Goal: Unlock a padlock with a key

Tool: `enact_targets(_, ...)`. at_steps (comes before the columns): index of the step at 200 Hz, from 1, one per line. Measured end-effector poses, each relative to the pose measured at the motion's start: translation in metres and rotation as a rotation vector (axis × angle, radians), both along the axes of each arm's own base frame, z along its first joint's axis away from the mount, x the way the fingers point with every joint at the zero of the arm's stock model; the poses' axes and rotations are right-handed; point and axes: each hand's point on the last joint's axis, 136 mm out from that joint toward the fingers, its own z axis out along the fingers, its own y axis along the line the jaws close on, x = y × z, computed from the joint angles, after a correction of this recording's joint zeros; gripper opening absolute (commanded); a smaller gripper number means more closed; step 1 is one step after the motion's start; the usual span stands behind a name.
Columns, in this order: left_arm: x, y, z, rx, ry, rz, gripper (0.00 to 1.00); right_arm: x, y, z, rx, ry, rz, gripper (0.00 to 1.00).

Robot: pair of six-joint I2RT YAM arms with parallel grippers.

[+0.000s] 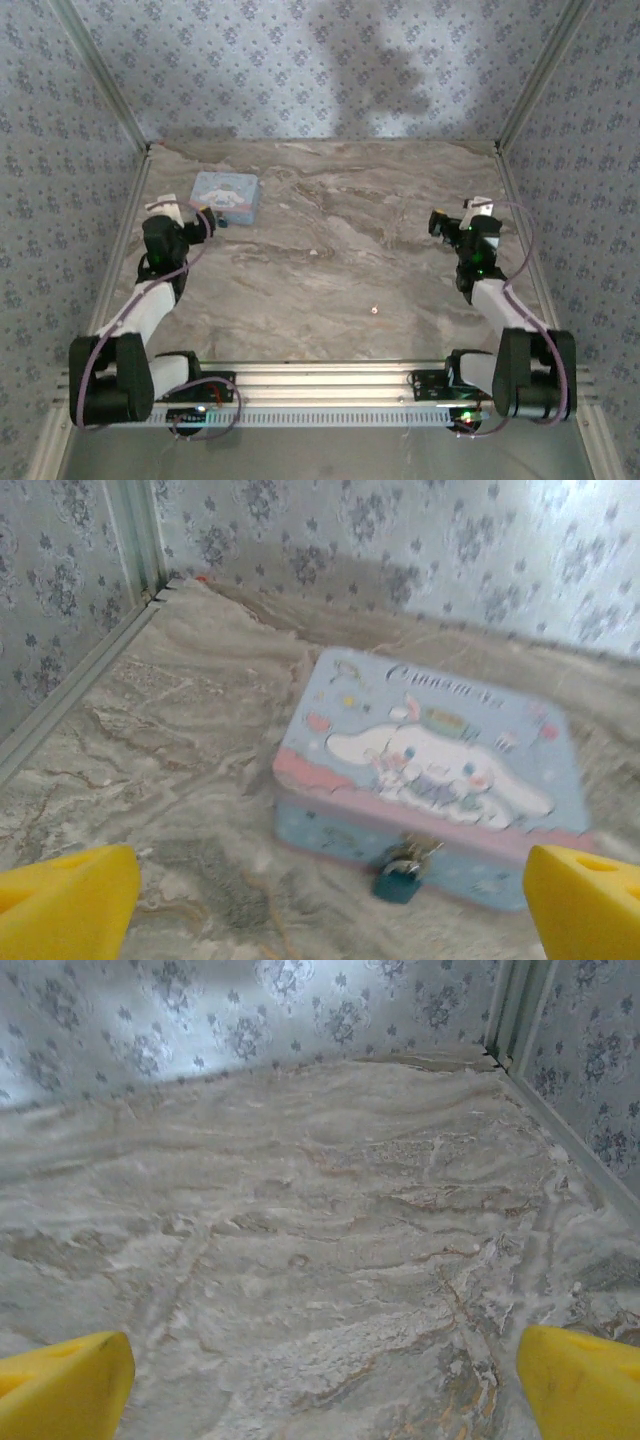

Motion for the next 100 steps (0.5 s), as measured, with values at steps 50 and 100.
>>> enact_targets(50, -0.003, -0.026, 0.023, -0.281, 0.069, -0.03, 0.98, -0.026, 0.028, 0.012, 0.188, 0.129, 0.027, 1.0)
enact_targets(100, -0.028, -0.126, 0.001, -0.438, 0.221, -0.25, 0.98, -0.071, 0.084, -0.017, 0.264, 0.366, 0.157, 0.83)
